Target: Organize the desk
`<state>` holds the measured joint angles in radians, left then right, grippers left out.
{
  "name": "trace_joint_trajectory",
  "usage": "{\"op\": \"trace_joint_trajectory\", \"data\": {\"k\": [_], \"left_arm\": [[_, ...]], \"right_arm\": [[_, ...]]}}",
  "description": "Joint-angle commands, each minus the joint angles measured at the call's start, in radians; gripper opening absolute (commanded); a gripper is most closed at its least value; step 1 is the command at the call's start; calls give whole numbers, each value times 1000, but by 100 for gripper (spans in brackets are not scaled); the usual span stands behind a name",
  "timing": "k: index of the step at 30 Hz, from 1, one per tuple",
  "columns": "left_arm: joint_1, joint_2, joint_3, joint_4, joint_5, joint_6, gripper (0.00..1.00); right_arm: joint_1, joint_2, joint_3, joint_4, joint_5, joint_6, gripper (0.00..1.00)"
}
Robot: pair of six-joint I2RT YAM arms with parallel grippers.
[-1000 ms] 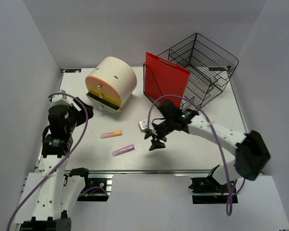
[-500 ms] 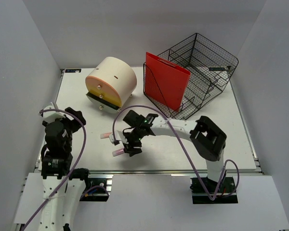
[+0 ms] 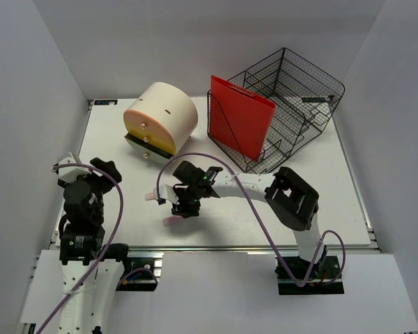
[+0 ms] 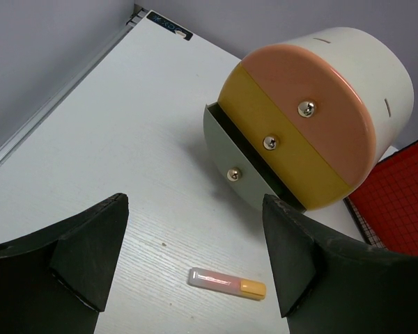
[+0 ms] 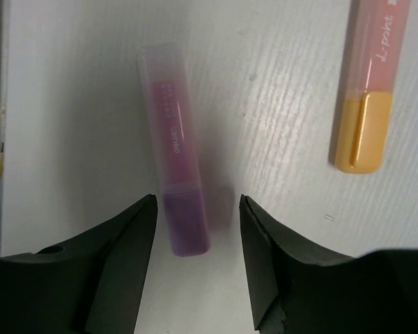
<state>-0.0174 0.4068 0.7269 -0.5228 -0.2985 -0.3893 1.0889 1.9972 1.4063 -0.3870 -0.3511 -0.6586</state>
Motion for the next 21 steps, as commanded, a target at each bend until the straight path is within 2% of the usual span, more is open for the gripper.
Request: {"op": "trace_joint_trajectory", "data": {"k": [1, 10, 13, 16, 21], "left_arm": [[-4, -11, -6, 10, -10, 1, 88], [-4, -20, -6, 9, -14, 1, 87], [-4, -23, -6, 7, -16, 1, 87], [-4, -25, -6, 7, -17, 1, 87], [-4, -28, -4, 3, -24, 0, 87]], "right_arm": [[6, 12, 8, 37, 53, 27, 57], [14, 0, -33, 33, 46, 5, 53], [23, 11, -35, 25, 54, -3, 49], [26, 21, -36, 23, 72, -15, 41], [29, 9, -40, -1, 87, -47, 16]]}}
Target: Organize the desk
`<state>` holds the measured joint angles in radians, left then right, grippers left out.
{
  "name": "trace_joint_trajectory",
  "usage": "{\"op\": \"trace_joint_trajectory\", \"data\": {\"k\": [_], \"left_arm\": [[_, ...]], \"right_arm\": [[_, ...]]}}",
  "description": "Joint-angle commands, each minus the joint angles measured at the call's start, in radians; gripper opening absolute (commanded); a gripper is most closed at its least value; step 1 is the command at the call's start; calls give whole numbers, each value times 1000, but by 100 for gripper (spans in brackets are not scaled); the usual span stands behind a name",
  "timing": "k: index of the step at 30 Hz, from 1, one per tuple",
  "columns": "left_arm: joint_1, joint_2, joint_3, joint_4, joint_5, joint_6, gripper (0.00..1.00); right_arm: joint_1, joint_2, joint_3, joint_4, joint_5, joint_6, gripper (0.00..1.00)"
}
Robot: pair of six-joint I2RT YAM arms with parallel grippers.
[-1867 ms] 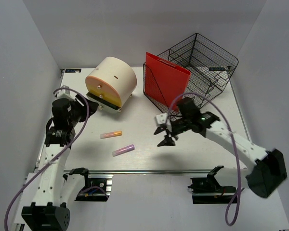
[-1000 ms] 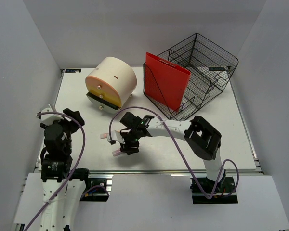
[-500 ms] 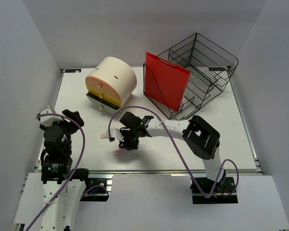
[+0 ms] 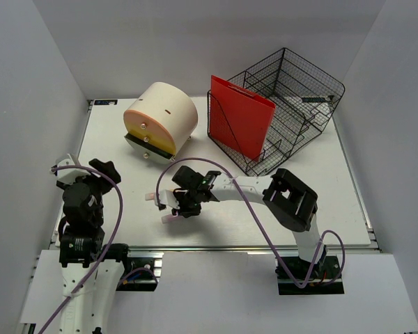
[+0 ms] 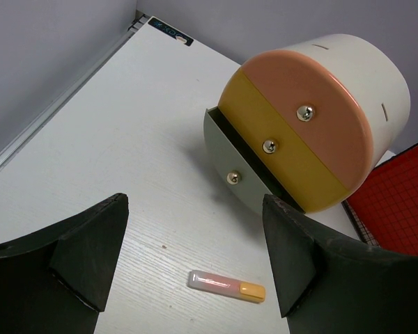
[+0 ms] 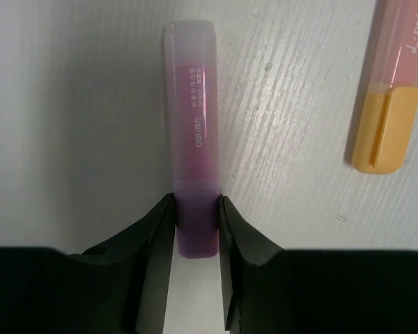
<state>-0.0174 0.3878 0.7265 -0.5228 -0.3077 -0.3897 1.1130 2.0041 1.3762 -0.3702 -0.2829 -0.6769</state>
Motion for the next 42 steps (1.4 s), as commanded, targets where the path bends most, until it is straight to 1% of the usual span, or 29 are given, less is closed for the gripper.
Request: {"op": "trace_joint_trajectory", "data": {"k": [1, 2, 3, 5, 8, 11, 12, 14, 15, 16, 18, 19, 20, 22, 23, 25, 29, 33, 38, 42], "left_arm": [[-4, -9, -4, 1, -16, -1, 87], [-4, -9, -2, 0, -19, -1, 87], [-4, -9, -2, 0, -22, -1, 87], [-4, -12, 1, -5, -36, -6, 87], [-4, -15, 5, -13, -50, -9, 87], [5, -15, 7, -16, -53, -11, 87], [16, -15, 7, -14, -54, -12, 87], [16, -15, 10, -17, -64, -12, 87], [16, -17, 7, -19, -79, -14, 87], [16, -30, 8, -19, -86, -14, 87], [16, -32, 8, -28, -108, -20, 87], [16, -39, 7, -26, -111, -21, 87], [16, -40, 7, -26, -111, -20, 87], [16, -40, 8, -32, -119, -23, 87], [16, -40, 8, -31, -122, -23, 87], [16, -40, 13, -40, -142, -28, 87], [16, -47, 19, -54, -182, -41, 87], [16, -61, 19, -59, -194, -48, 87], [16, -70, 19, -59, -199, -49, 88], [16, -76, 19, -62, -199, -51, 87]], "right_arm": [[5, -11, -9, -22, 22, -32, 12], [7, -22, -9, -30, 24, -36, 7], [4, -36, -6, -47, 30, -50, 4], [4, -89, 3, -61, 48, -62, 0], [-4, -154, 53, -76, 121, -76, 0], [-7, -185, 133, -88, 265, -111, 0], [-10, -177, 159, -88, 275, -142, 0], [-13, -154, 262, -133, 370, -164, 0], [-15, -121, 302, -153, 390, -173, 0], [-16, -105, 384, -186, 434, -190, 0], [-19, -56, 444, -191, 496, -208, 0], [-16, -42, 466, -181, 528, -236, 0], [-16, -28, 492, -147, 597, -251, 0], [-12, 4, 503, -101, 663, -289, 0], [-10, 18, 512, -76, 724, -332, 0], [-4, 56, 532, -30, 767, -372, 0], [10, 117, 551, 68, 914, -493, 0], [30, 169, 555, 151, 985, -581, 0], [70, 243, 589, 178, 1103, -650, 0], [102, 275, 604, 194, 1160, -685, 0]]}}
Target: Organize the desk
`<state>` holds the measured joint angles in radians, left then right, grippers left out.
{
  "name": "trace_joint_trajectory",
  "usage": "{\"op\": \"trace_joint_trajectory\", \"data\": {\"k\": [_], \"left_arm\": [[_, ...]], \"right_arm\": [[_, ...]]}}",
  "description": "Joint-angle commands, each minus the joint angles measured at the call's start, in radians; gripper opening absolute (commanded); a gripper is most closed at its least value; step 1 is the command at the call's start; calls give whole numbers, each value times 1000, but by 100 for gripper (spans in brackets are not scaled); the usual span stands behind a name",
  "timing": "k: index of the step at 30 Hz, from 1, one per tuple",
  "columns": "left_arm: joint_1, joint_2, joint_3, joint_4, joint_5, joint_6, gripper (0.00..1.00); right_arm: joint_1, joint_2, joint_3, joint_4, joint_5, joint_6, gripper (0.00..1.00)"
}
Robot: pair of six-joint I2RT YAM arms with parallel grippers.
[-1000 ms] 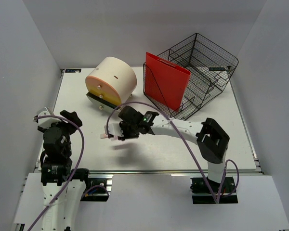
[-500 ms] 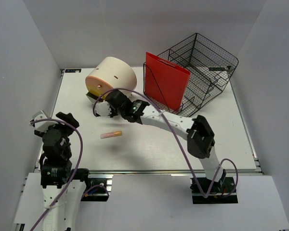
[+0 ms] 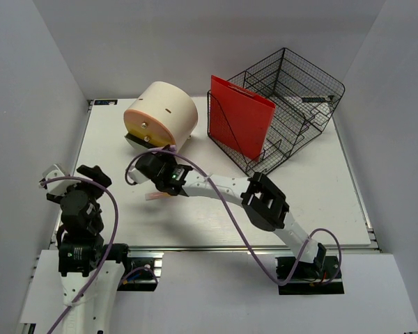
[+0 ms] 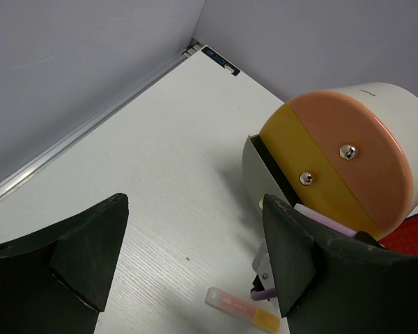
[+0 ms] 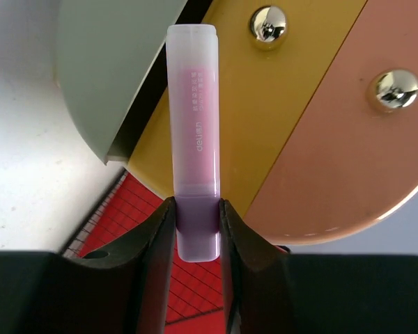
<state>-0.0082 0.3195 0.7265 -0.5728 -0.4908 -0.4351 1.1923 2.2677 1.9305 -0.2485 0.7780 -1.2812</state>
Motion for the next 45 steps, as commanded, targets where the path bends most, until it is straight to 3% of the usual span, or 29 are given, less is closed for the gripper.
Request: {"op": "trace_joint_trajectory", "data": {"k": [1, 10, 24, 45], "left_arm": [[7, -11, 19, -9, -15, -5, 88], [7, -33, 19, -13, -23, -5, 88], [-3, -33, 19, -13, -22, -7, 88], [-3, -28, 21, -12, -17, -5, 88]], "right_arm": [[26, 15, 51, 69, 116, -93, 0], [61, 122, 134, 123, 309, -259, 0], [53, 170, 127, 232, 425, -379, 0], [44, 193, 68, 114, 360, -231, 0]]}}
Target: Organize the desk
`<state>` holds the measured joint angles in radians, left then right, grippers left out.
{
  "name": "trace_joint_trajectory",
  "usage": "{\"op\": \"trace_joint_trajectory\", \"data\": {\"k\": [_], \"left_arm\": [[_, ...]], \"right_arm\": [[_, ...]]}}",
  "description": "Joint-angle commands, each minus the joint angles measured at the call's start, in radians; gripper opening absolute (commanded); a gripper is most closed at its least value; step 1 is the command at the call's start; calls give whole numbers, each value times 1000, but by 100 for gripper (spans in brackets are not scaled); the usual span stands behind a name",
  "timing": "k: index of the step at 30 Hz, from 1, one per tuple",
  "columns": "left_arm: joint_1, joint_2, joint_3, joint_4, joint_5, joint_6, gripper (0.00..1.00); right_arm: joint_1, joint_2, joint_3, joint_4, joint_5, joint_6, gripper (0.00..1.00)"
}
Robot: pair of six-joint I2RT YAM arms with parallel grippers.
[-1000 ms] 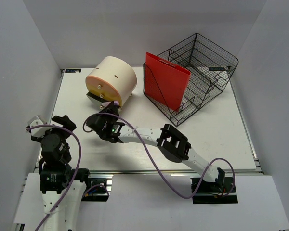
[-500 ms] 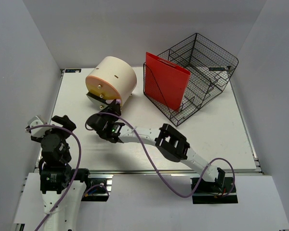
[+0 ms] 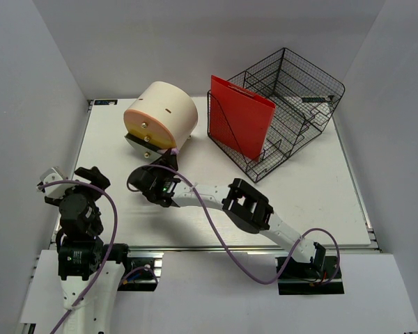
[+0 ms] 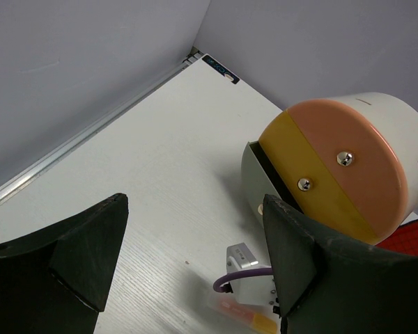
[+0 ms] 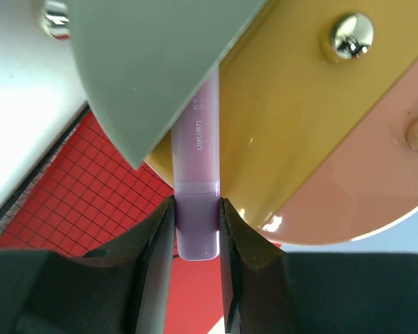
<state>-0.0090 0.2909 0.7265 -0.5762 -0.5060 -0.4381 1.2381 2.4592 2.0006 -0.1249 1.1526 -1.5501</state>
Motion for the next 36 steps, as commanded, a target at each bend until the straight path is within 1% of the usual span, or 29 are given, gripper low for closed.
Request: {"op": "trace_joint_trajectory", "data": {"k": [1, 6, 8, 11, 12, 13, 15, 16, 19, 22, 28, 31, 33, 36], "left_arm": [[-2, 1, 19, -8, -3, -2, 88], [-2, 2, 19, -8, -3, -2, 88], [-2, 2, 17, -10, -2, -2, 88], [-2, 4, 17, -8, -2, -4, 88], [-2, 2, 19, -8, -2, -2, 88], [-2, 4, 17, -10, -2, -2, 88], [-2, 4, 17, -10, -2, -1, 88], [-2, 4, 19, -10, -3, -2, 88], [-2, 2, 17, -8, -3, -2, 88], [-2, 4, 19, -10, -3, -2, 88], [-2, 4, 19, -10, -3, -2, 88], [-2, 4, 17, -8, -3, -2, 88], [-2, 8, 19, -8, -3, -2, 88], [-2, 13, 22, -10, -5, -4, 88]], "right_arm": [[-2, 1, -3, -13, -22, 38, 0], [-3, 10, -3, 2, -48, 25, 0], [-6, 12, -2, 11, -57, 24, 4], [-8, 12, -2, 22, -65, 15, 15], [-8, 11, -2, 22, -67, 13, 22], [-8, 11, -2, 22, -68, 12, 34], [-8, 9, -2, 27, -74, 5, 45], [-9, 7, -3, 31, -76, 2, 56], [-9, 3, -5, 36, -79, -2, 69], [-8, -11, -17, 37, -82, -2, 74], [3, -66, -40, 44, -99, 8, 77], [23, -123, -34, -8, -132, 57, 77], [32, -157, -10, -95, -166, 143, 78], [43, -222, -19, -162, -212, 229, 79]]}}
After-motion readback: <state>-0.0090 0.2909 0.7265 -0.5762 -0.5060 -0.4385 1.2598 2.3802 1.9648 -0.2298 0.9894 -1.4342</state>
